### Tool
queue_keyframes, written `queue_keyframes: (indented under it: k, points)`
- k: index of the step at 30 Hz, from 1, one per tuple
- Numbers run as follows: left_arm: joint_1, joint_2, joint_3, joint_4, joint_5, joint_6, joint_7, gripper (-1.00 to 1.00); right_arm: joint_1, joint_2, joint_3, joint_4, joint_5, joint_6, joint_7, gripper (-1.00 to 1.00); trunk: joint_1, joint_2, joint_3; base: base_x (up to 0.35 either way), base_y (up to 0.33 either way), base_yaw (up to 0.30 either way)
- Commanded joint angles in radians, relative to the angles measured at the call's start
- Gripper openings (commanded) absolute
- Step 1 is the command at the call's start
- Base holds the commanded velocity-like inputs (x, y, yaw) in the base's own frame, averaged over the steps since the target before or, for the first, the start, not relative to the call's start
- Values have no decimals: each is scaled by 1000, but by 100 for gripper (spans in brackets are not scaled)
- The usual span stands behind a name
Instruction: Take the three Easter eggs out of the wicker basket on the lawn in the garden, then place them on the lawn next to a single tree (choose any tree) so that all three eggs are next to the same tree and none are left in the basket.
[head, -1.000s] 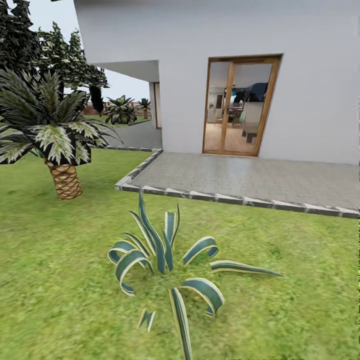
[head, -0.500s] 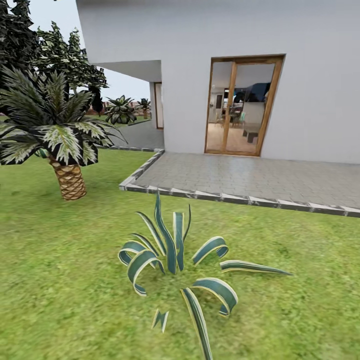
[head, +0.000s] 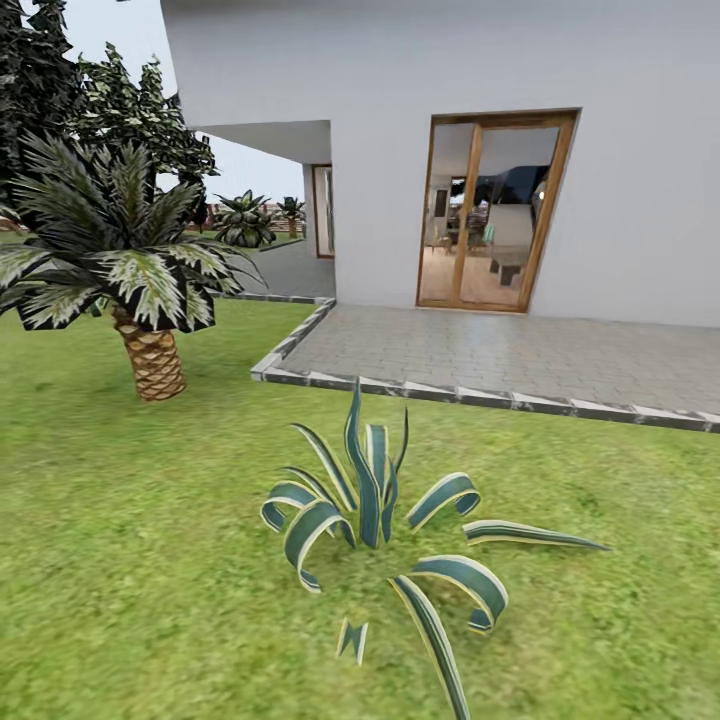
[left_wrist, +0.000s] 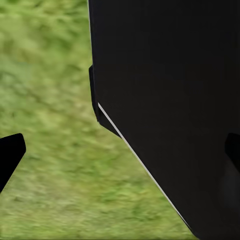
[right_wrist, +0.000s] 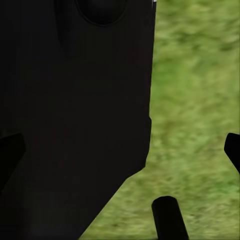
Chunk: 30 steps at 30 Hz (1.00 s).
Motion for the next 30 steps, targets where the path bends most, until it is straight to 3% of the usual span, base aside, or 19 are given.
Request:
queue_keyframes:
  k: [1, 7, 19, 30]
  points:
    - [1, 0, 0, -2, -1, 0, 0, 100, -1, 0, 0, 2, 0, 0, 0, 100, 0, 0, -1, 4, 68, 0]
    - [1, 0, 0, -2, -1, 0, 0, 100, -1, 0, -1, 2, -2, 0, 0, 100, 0, 0, -1, 1, 17, -28]
    - [1, 0, 0, -2, -1, 0, 0, 100, -1, 0, -1, 2, -4, 0, 0, 100, 0, 0, -1, 0, 9, -255]
    - [1, 0, -1, -2, -2, 0, 0, 100, -1, -1, -1, 2, 0, 0, 0, 100, 0, 0, -1, 0, 303, -22]
